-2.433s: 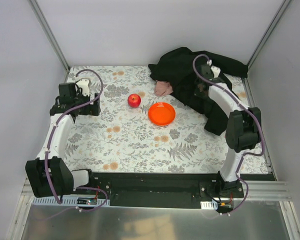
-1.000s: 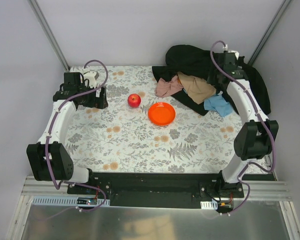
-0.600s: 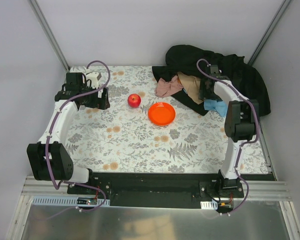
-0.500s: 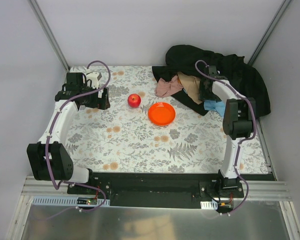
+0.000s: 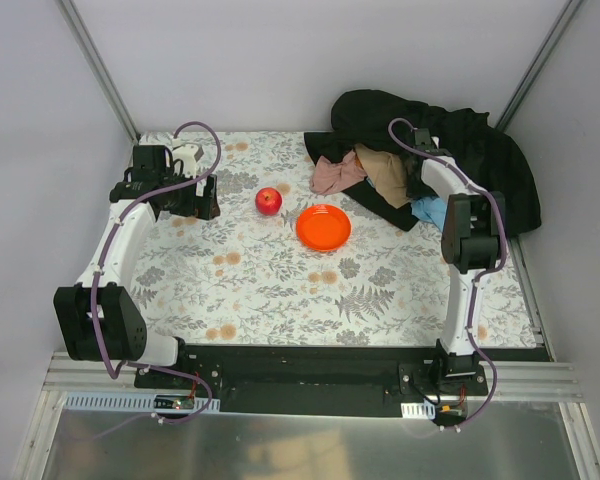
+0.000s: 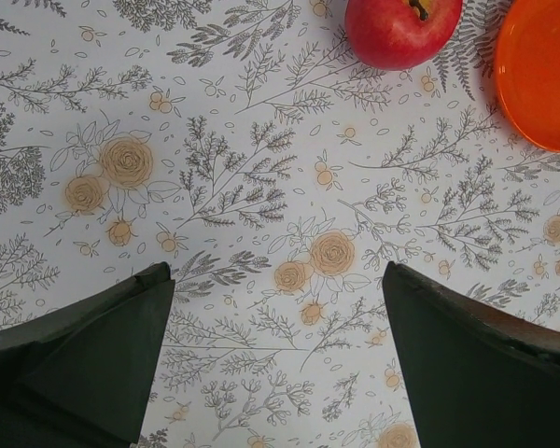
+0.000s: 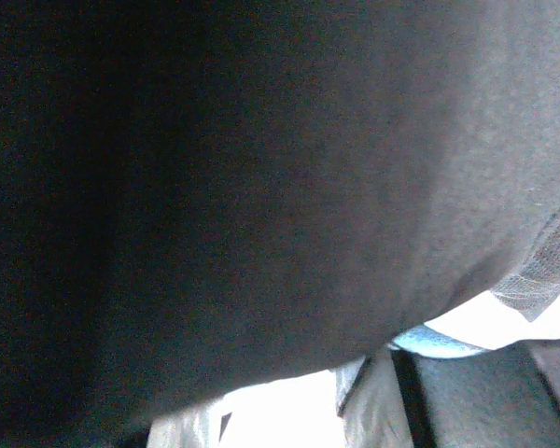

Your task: Pick out a specific cloth from the pile

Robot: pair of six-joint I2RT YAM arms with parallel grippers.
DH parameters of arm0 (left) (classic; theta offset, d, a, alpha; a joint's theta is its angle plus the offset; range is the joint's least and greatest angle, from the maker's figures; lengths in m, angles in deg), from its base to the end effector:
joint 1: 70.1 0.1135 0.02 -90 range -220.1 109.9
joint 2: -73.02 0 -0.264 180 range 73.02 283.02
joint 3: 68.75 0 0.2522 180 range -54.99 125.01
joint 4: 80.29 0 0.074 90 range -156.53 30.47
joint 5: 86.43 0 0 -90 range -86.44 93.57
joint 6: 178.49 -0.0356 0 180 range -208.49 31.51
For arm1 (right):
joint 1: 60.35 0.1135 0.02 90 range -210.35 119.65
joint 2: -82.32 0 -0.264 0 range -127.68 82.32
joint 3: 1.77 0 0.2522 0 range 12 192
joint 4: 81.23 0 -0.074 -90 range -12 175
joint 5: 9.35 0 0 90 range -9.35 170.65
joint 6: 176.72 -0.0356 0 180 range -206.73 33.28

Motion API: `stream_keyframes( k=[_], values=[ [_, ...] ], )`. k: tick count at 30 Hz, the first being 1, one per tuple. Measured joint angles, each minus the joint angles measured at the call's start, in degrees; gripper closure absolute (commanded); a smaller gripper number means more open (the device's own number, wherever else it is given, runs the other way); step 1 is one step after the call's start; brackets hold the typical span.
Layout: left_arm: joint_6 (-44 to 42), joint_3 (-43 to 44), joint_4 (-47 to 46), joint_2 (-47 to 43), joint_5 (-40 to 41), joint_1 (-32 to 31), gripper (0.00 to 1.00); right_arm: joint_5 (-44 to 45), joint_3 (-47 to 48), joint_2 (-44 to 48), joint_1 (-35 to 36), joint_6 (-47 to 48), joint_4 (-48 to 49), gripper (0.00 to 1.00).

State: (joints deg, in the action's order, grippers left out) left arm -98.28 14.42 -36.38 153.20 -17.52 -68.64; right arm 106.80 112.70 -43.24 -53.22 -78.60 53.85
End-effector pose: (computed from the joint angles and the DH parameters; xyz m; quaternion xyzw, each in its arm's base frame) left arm 0.3081 -0.0050 0.3166 0.1408 0.8864 -0.1257 0.4227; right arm 0.4785 0.0440 0.1919 -0.0581 0.9321 -0.2188 0.2828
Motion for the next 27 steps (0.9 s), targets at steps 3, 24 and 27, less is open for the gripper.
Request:
stream_keyframes(
  k=[3, 24, 27],
  values=[
    [-0.09, 0.0, 0.35, 0.02, 0.0, 0.0, 0.01, -0.17, -0.13, 0.0, -0.28, -0.11, -0.33, 0.57],
    [-0.55, 0.0, 0.94, 0.02, 0.09, 0.0, 0.01, -4.94, -0.09, 10.6, -2.56, -2.99, -4.76, 1.0],
    [-1.09, 0.0, 1.07, 0.02, 0.11, 0.0, 0.01, -5.03, 5.86, 18.12, -2.56, -3.43, -6.43, 1.0]
  ],
)
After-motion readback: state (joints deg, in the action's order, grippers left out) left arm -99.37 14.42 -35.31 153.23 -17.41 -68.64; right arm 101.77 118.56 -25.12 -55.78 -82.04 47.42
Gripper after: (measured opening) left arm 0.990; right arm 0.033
